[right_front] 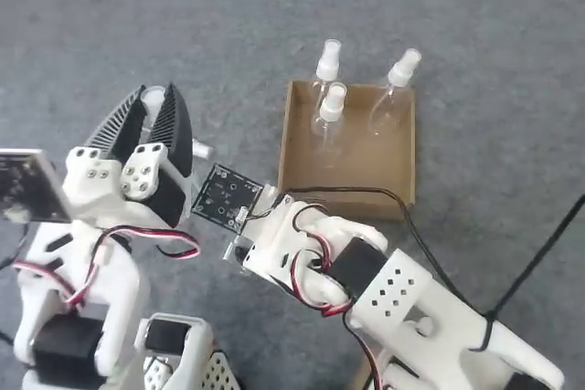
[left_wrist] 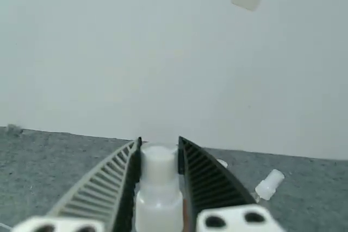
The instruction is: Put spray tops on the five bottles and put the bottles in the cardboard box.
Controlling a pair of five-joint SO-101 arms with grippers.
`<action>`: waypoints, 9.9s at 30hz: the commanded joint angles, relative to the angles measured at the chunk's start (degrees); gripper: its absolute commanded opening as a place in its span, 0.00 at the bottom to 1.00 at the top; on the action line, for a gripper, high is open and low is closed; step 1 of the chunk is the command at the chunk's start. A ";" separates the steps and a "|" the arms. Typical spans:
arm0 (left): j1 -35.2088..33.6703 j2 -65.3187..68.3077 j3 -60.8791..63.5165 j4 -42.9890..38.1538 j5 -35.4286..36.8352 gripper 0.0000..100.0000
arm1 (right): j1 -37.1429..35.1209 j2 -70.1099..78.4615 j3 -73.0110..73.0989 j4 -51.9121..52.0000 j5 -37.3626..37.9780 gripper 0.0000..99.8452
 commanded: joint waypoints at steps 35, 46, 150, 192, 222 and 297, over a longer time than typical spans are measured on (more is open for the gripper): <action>1.05 0.62 4.70 -2.73 -1.05 0.01 | -0.48 -4.44 7.21 -14.20 0.62 0.01; 1.23 0.62 5.23 -2.64 -1.05 0.01 | -0.13 -9.89 20.48 -38.64 -10.37 0.01; 10.20 0.53 19.38 5.19 -19.78 0.15 | 23.96 -5.49 -10.55 -16.92 -12.75 0.01; 15.47 0.53 38.90 -12.22 -16.53 0.26 | 30.64 -2.77 -19.87 2.95 -7.91 0.01; 2.20 0.53 38.73 -14.24 -16.18 0.01 | 45.58 25.27 -6.33 -27.21 -13.45 0.01; 2.20 0.53 38.81 -14.24 -16.18 0.01 | 44.53 31.87 -8.53 -27.30 -7.56 0.13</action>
